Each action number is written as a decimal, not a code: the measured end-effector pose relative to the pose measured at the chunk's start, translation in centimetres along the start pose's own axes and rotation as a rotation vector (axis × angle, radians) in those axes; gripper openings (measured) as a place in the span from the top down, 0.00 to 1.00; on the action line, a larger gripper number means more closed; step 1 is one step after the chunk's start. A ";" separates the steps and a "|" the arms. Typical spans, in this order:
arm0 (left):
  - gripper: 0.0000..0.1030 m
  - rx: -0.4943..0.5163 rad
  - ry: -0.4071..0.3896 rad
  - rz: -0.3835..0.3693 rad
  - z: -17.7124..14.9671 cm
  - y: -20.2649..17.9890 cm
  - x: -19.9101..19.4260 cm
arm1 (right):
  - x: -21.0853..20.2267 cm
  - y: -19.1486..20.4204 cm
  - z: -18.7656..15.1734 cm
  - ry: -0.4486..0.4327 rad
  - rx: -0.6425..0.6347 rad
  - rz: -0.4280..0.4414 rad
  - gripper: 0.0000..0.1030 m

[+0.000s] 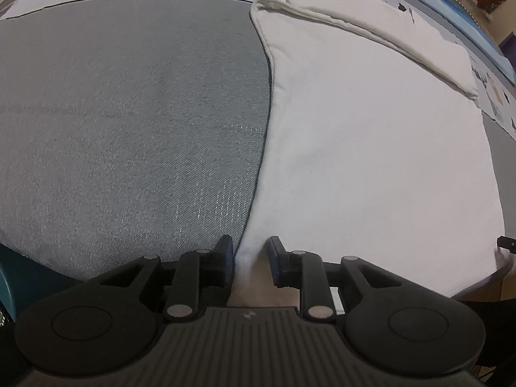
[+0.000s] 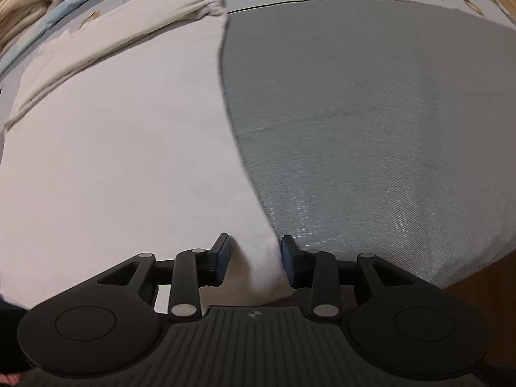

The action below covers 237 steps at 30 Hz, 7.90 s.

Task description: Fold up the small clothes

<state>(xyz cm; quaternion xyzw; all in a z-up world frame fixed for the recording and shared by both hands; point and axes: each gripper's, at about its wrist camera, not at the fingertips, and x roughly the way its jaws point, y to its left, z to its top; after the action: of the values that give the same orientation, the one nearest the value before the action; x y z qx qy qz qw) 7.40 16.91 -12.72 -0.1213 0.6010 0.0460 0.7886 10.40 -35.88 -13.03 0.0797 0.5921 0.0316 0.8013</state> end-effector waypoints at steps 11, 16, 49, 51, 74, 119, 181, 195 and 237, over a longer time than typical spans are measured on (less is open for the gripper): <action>0.85 0.074 -0.032 0.037 -0.5 -1.7 0.0 | -0.3 0.1 0.0 0.003 -0.017 0.006 0.90; 0.84 0.081 -0.011 0.019 -0.6 -1.6 0.1 | -0.1 0.1 0.0 0.007 -0.006 -0.016 0.89; 0.96 0.261 -0.142 -0.019 -0.2 -3.8 -4.3 | -5.3 0.4 1.2 -0.164 0.004 0.136 0.94; 0.96 0.284 -0.178 -0.043 -0.1 -4.0 -6.4 | -7.4 -0.1 1.4 -0.207 0.017 0.172 0.95; 0.97 0.214 -0.302 -0.273 6.0 1.3 -14.1 | -14.6 -4.6 5.8 -0.375 0.038 0.327 0.96; 0.97 0.095 -0.236 -0.180 18.0 -1.0 1.7 | 3.1 1.1 15.9 -0.303 -0.168 0.142 0.94; 0.72 0.201 0.036 -0.166 10.7 0.3 1.6 | 1.9 0.0 8.8 -0.070 -0.081 -0.054 0.86; 0.42 0.004 -0.098 -0.272 13.2 2.7 0.4 | -12.3 -1.2 5.7 -0.710 0.044 0.102 0.79; 0.59 -0.081 -0.023 -0.295 15.0 2.3 5.1 | -8.5 -0.2 6.6 -0.603 0.158 0.041 0.79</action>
<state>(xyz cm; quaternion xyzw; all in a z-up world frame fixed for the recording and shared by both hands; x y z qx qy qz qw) 22.33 22.49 -14.18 -0.2395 0.5654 -0.0448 0.7880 14.22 -37.94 -3.18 0.1596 0.3267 -0.0236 0.9312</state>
